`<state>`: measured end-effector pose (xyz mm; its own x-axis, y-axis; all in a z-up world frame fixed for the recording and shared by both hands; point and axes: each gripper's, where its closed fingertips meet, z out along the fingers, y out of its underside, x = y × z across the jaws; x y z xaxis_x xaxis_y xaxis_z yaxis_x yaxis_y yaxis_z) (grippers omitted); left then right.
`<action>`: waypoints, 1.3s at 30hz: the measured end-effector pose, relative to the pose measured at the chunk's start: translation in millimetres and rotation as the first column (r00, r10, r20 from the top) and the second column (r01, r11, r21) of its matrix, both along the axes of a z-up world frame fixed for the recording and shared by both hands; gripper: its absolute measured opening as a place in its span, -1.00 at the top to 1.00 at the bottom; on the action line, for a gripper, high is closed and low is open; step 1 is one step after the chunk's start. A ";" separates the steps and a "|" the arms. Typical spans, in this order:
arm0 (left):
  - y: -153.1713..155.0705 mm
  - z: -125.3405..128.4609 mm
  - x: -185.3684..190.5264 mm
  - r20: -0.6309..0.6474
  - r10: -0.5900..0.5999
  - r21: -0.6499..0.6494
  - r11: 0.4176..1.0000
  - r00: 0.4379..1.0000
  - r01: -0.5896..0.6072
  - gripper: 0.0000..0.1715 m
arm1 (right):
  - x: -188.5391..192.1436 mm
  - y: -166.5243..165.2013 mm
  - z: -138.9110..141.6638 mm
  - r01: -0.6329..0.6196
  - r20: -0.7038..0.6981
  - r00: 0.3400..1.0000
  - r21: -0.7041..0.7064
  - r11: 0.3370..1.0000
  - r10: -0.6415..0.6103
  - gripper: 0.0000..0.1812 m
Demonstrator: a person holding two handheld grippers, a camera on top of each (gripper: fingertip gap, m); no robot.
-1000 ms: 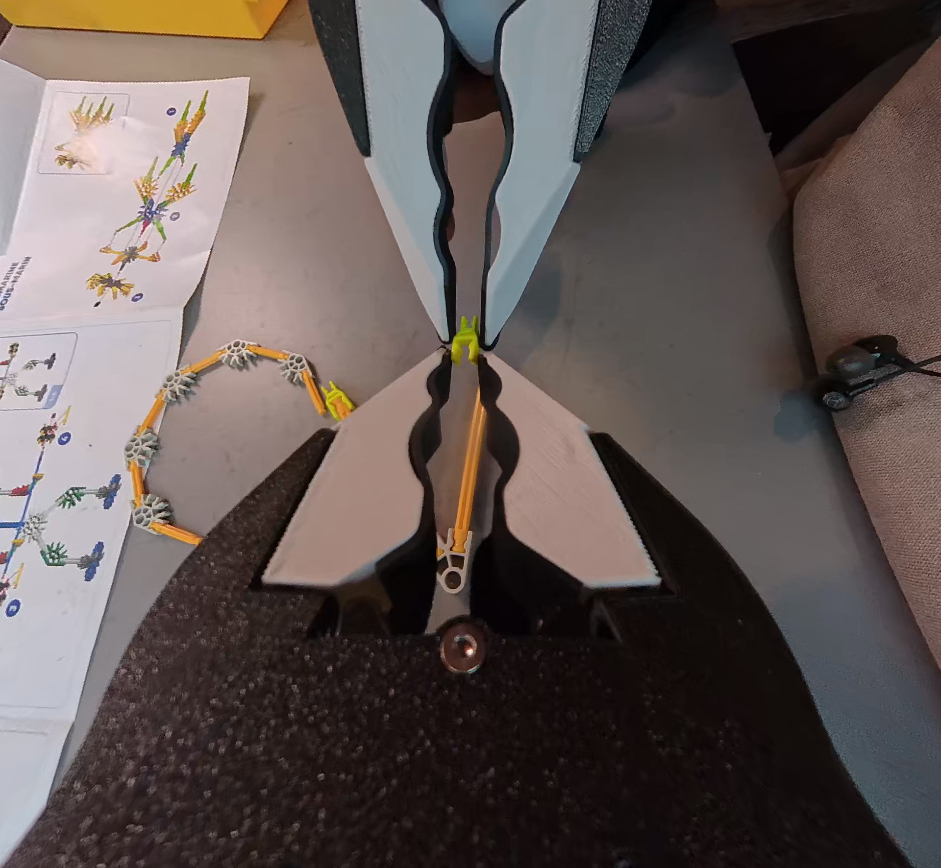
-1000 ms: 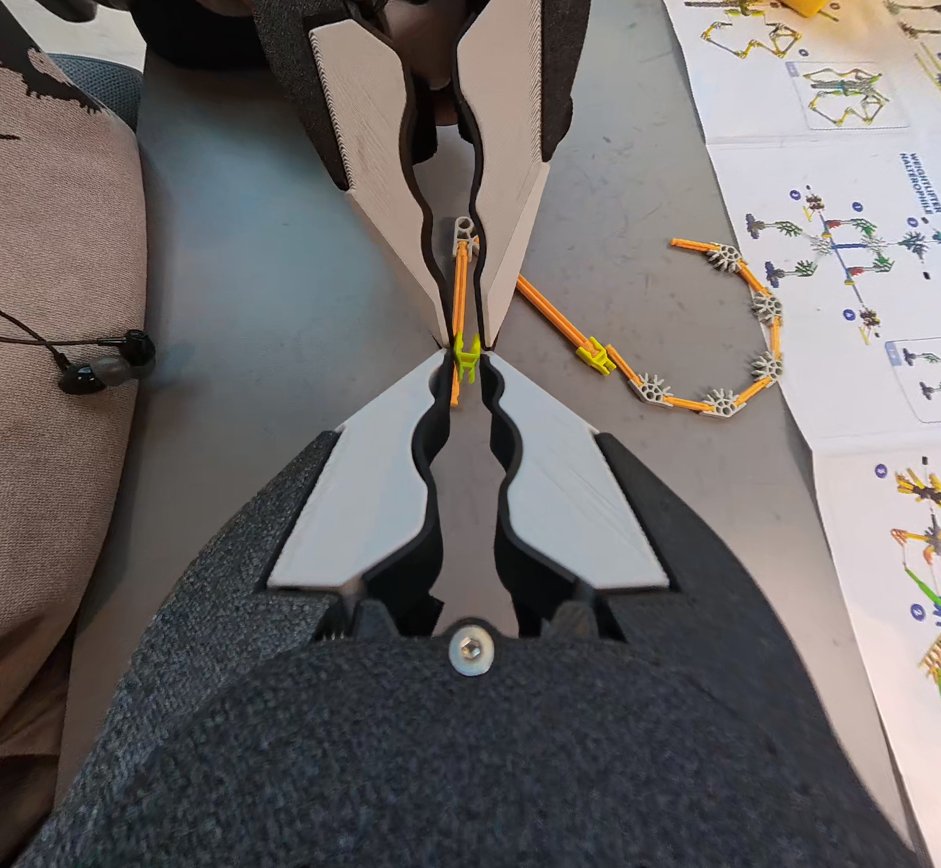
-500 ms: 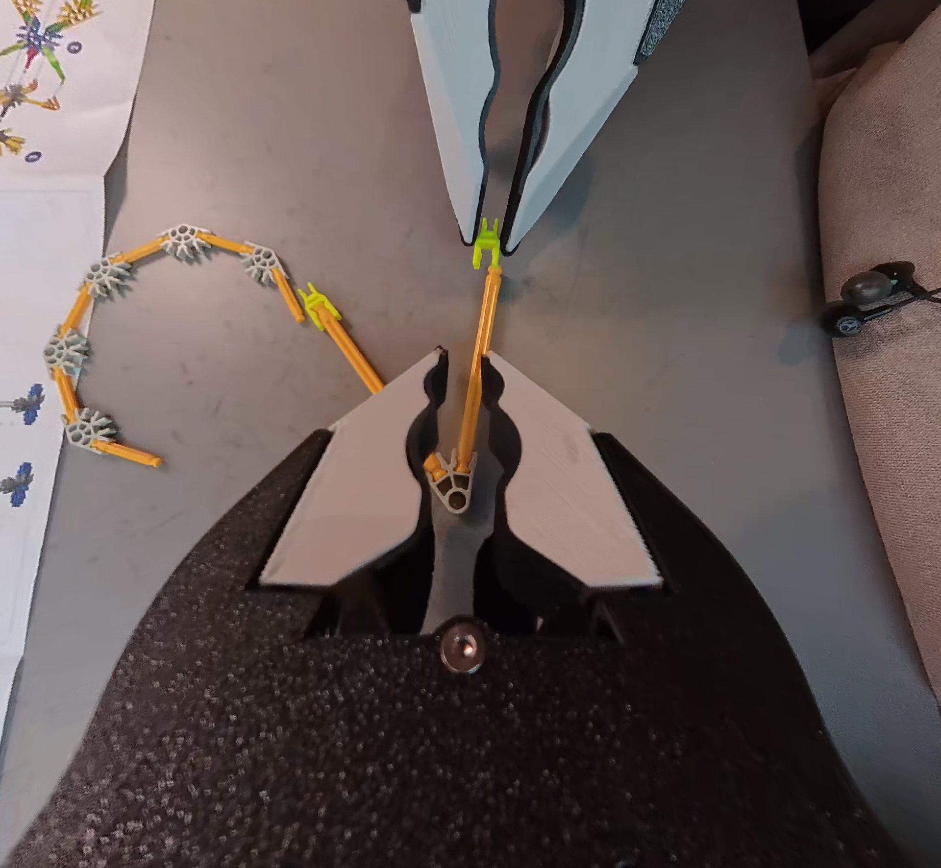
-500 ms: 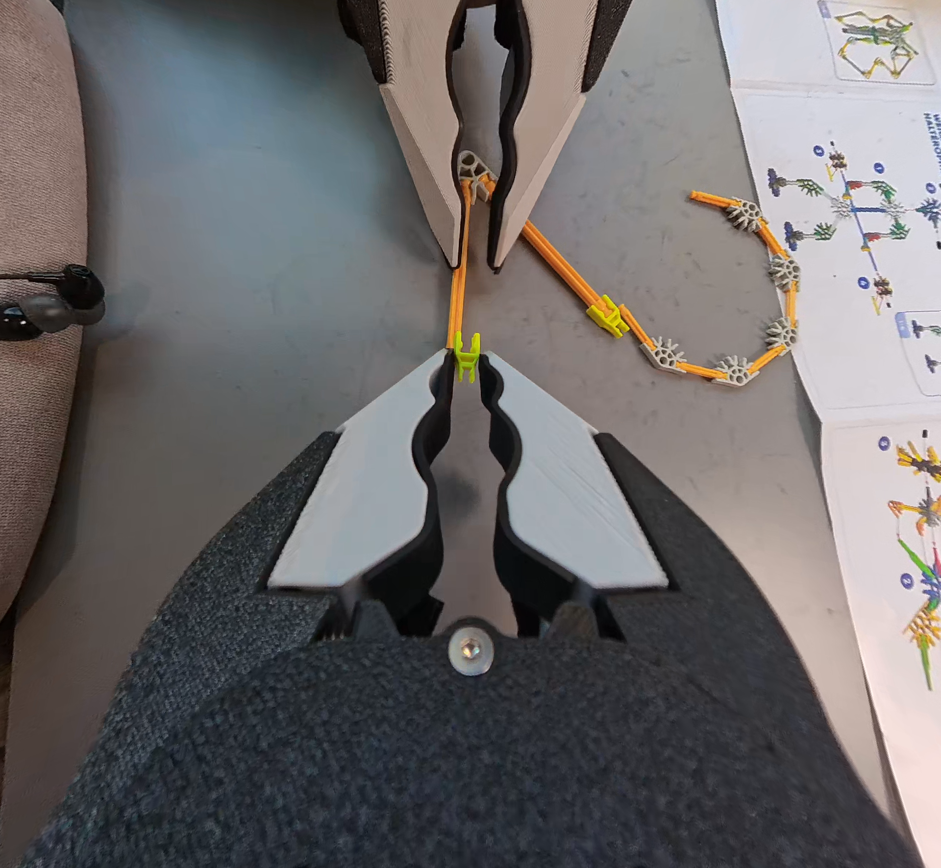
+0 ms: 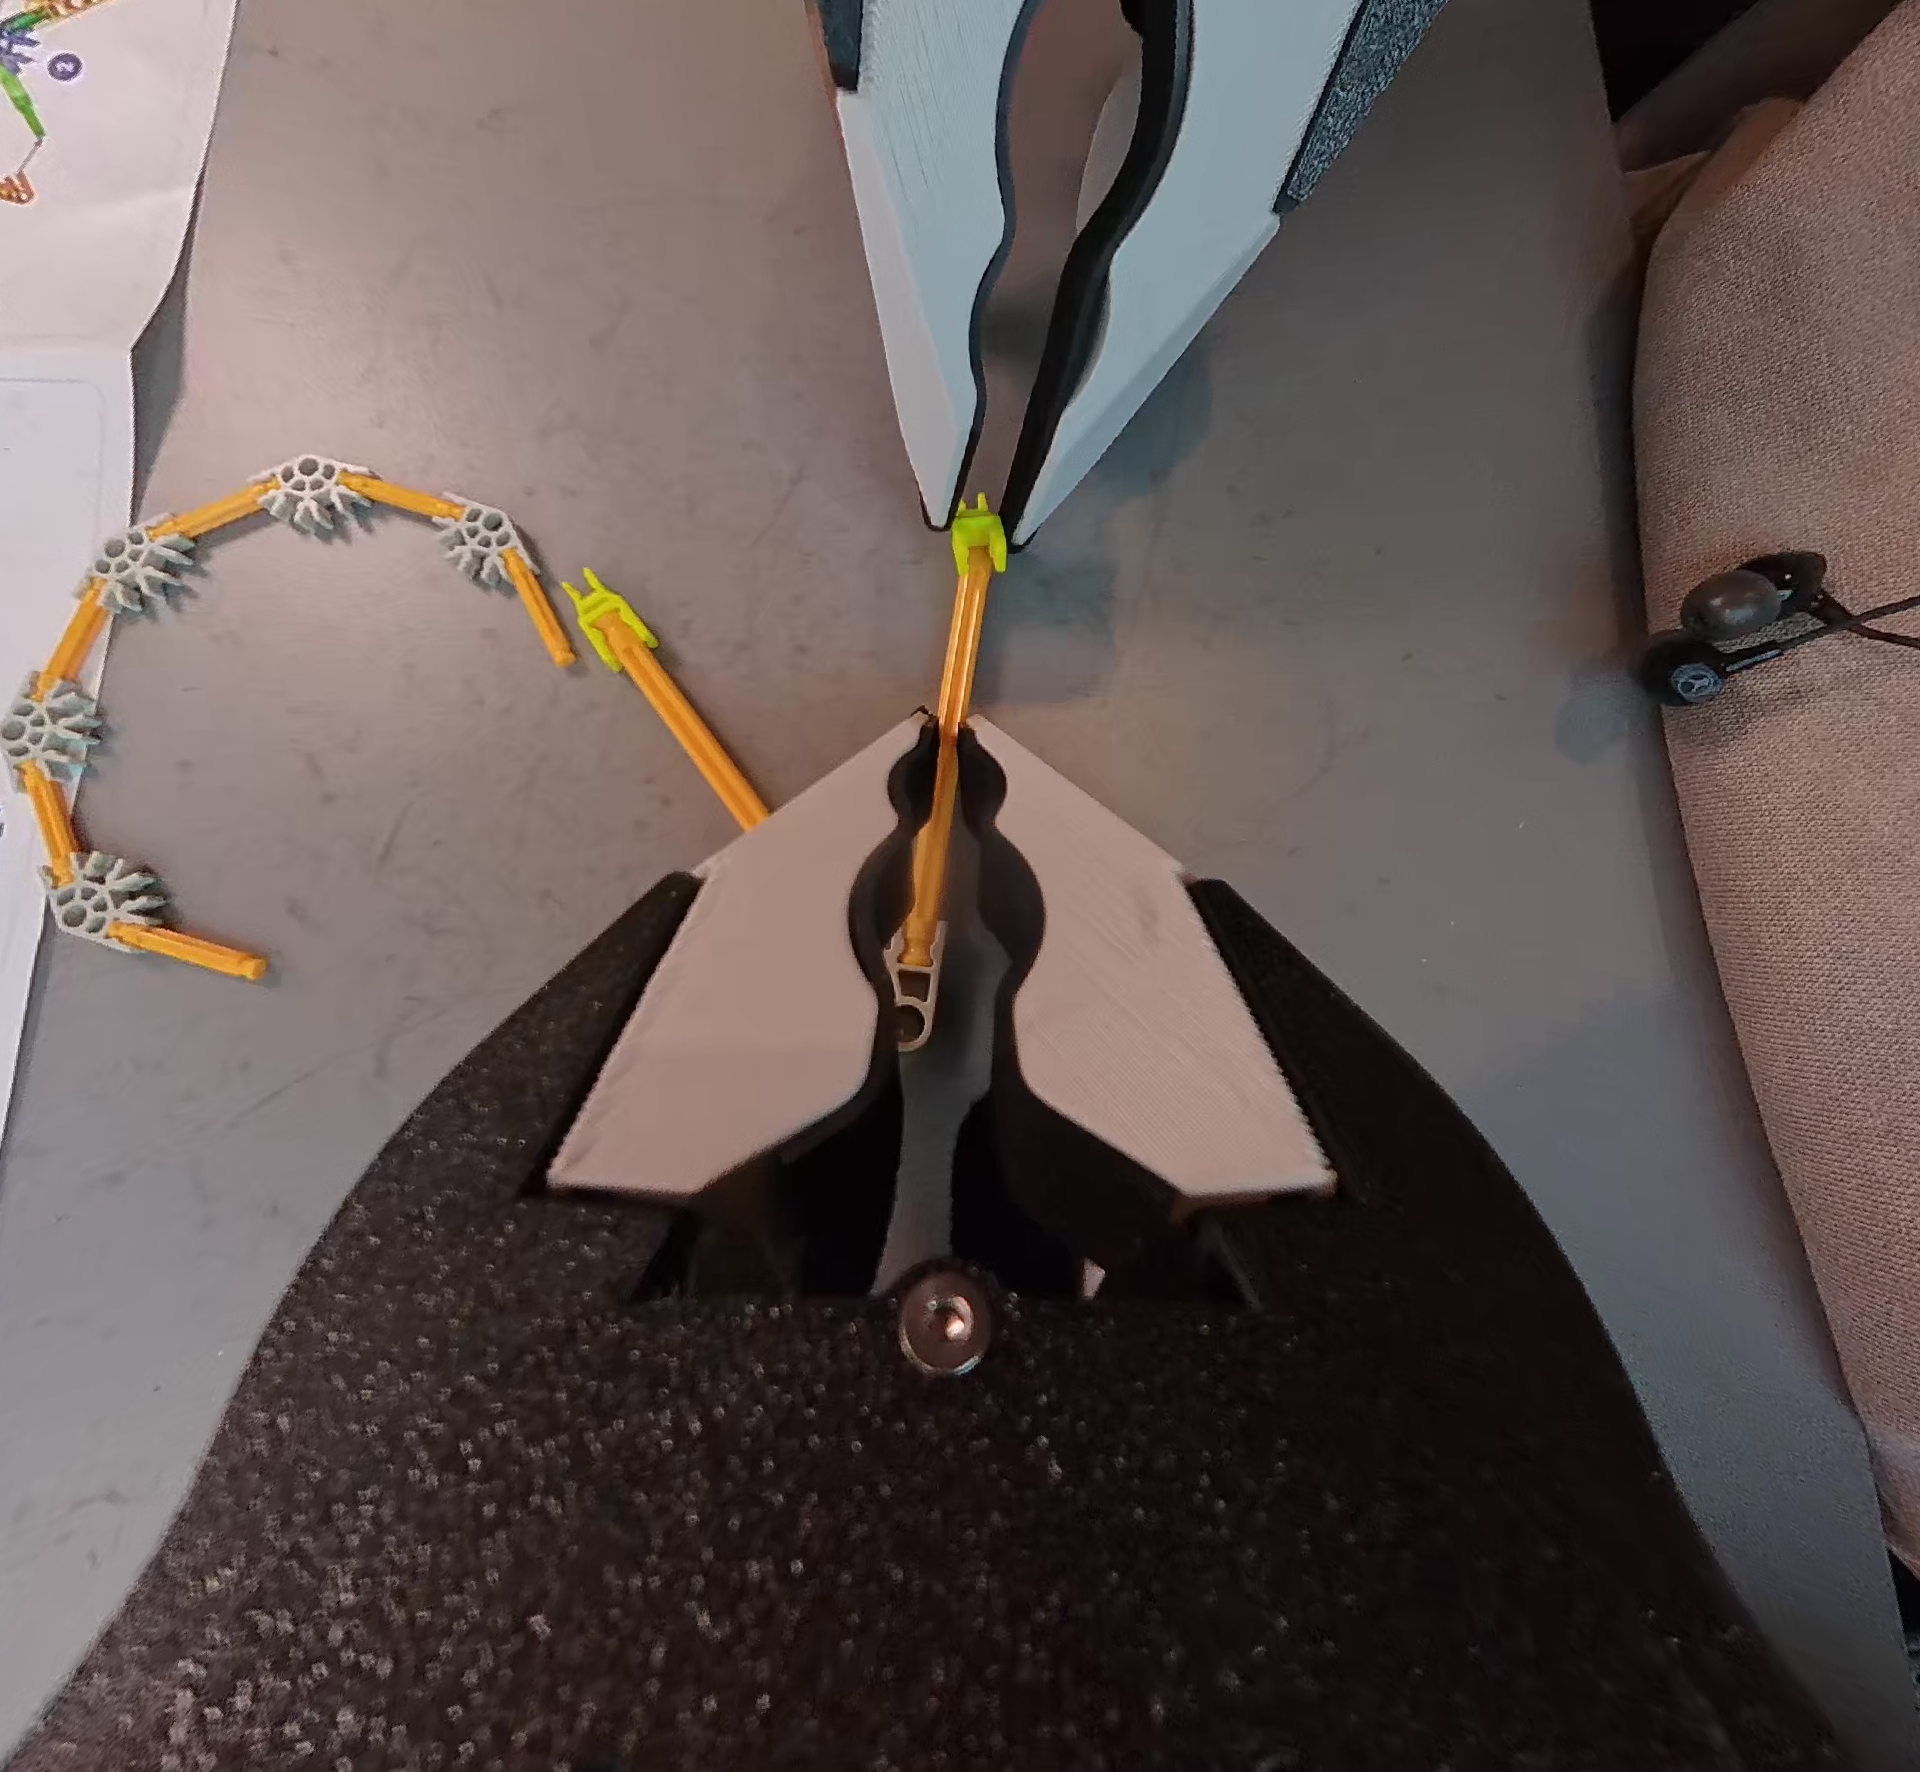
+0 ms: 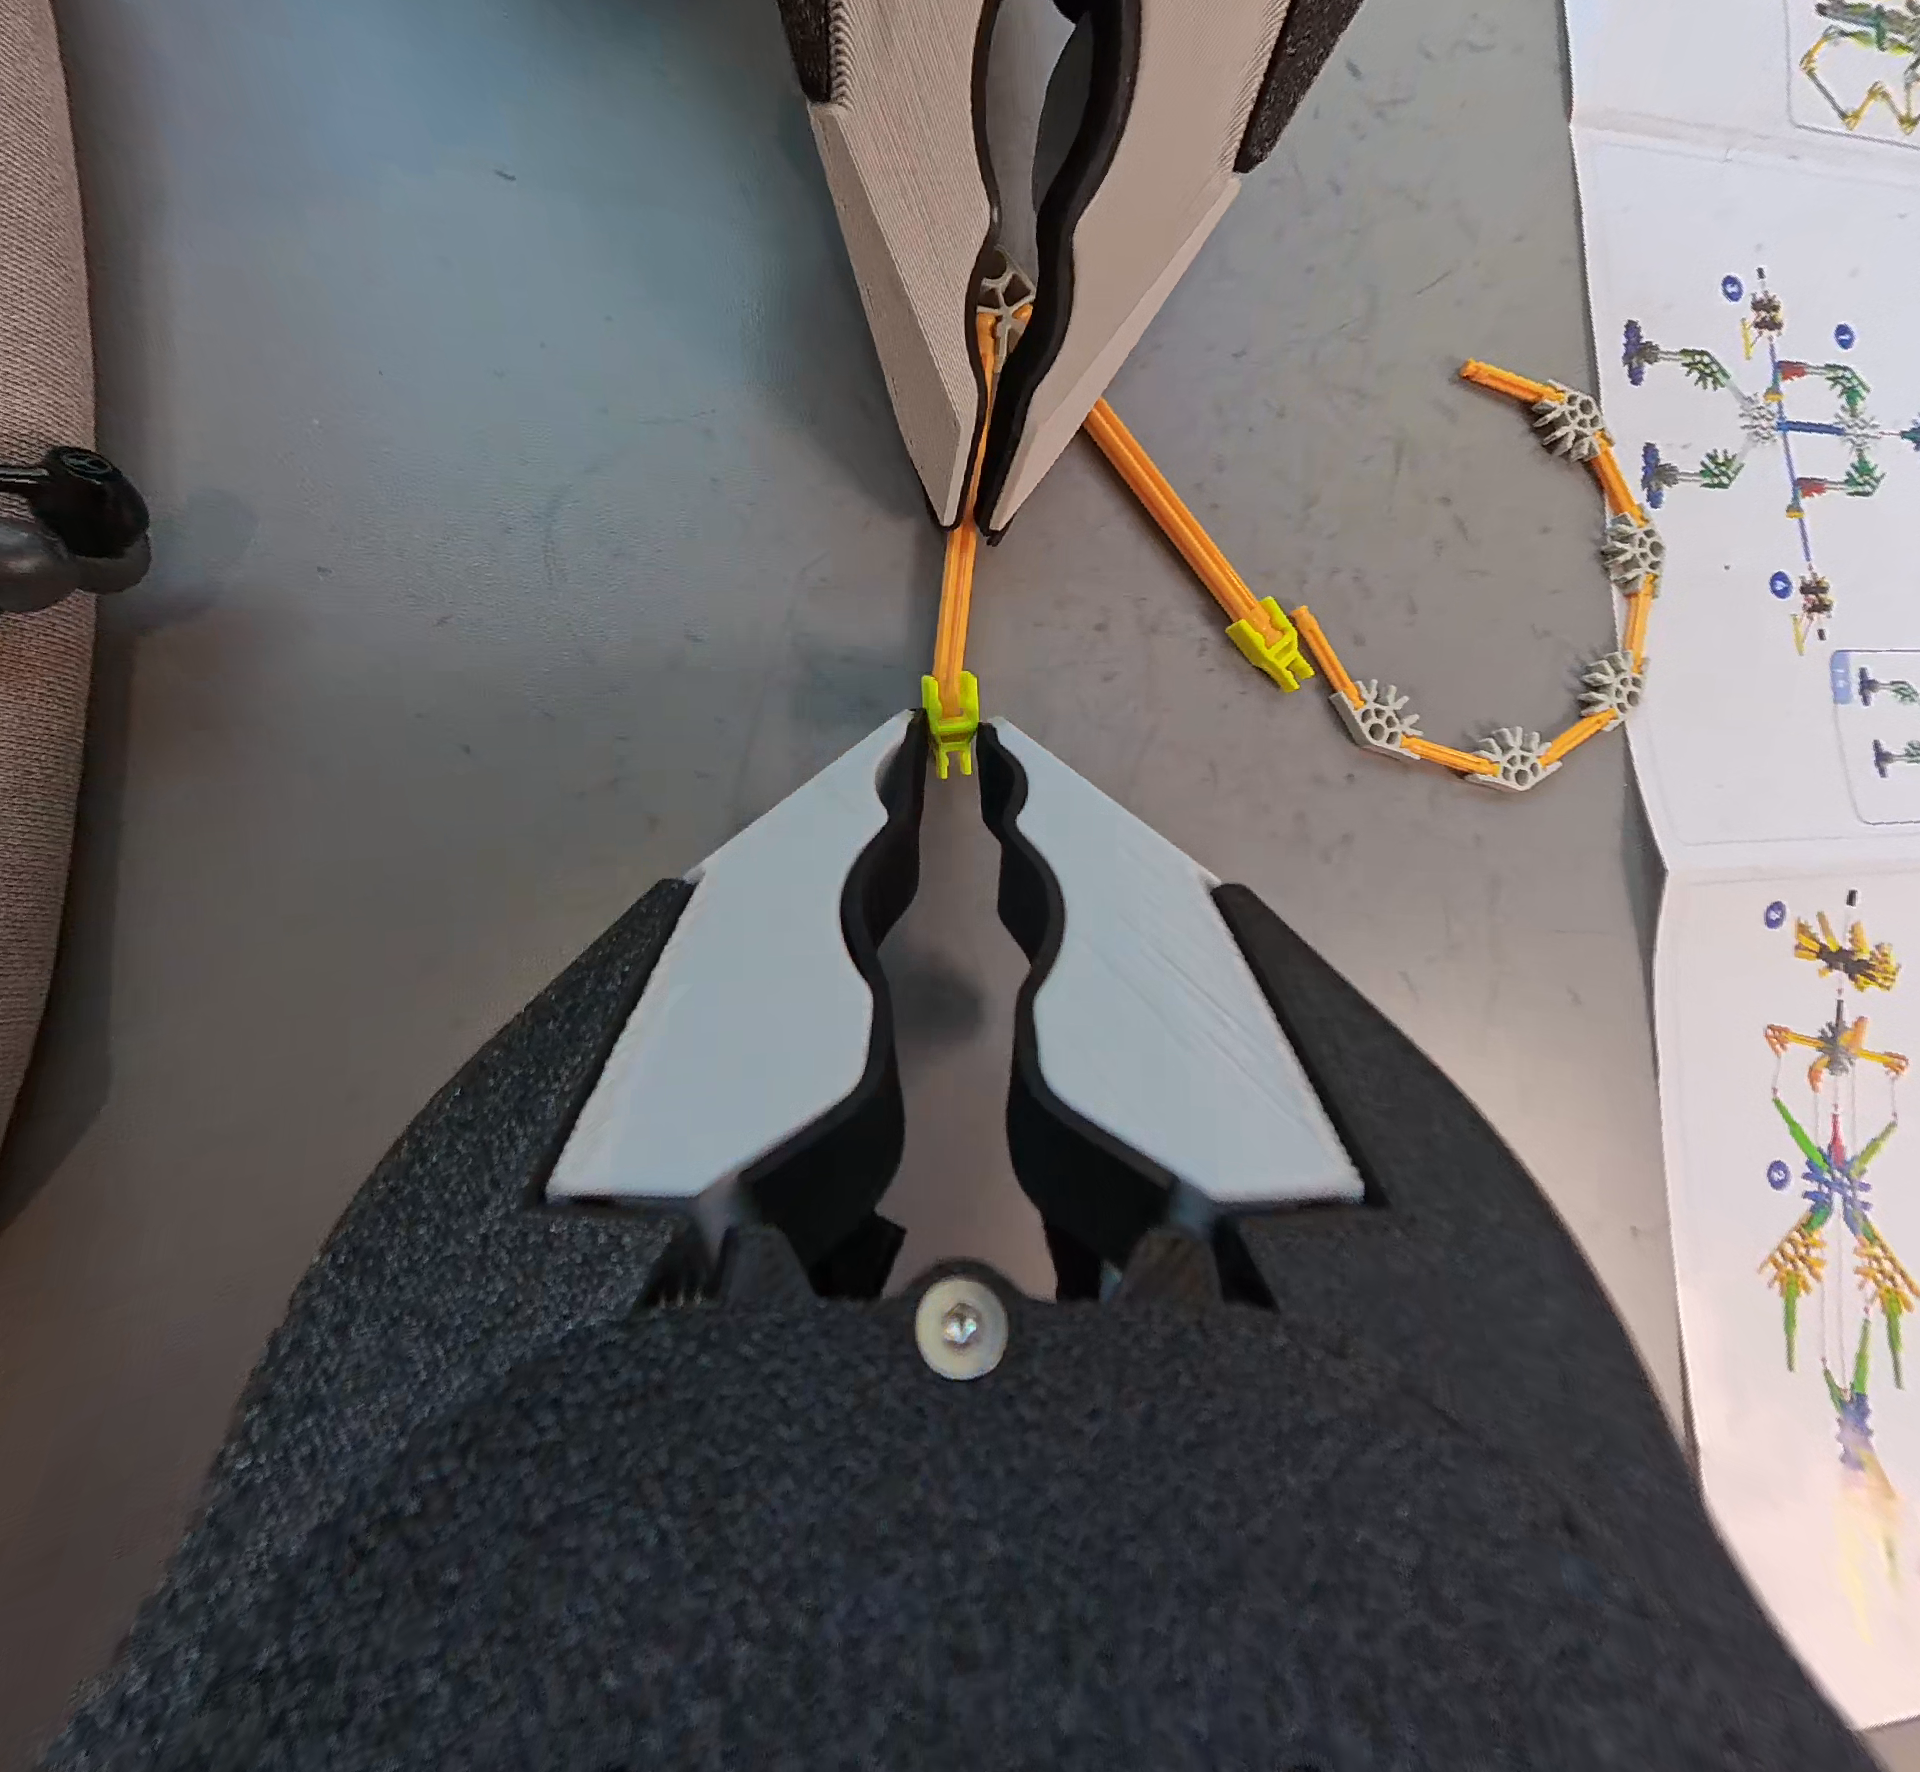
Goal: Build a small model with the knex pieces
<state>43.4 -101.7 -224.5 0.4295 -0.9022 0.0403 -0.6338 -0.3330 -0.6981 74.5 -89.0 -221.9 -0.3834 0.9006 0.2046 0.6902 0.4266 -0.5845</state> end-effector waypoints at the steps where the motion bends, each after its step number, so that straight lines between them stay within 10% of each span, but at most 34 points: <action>1: 0.0 0.0 0.0 0.001 0.001 -0.002 1.000 1.000 -0.001 0.96 | 0.3 0.1 0.1 0.004 0.004 1.000 0.002 1.000 -0.004 0.91; 39: -1.8 -3.9 1.5 -0.019 0.022 -0.039 0.999 1.000 -0.022 0.94 | 1.7 3.8 -3.3 0.052 0.104 0.993 0.020 0.998 -0.054 0.91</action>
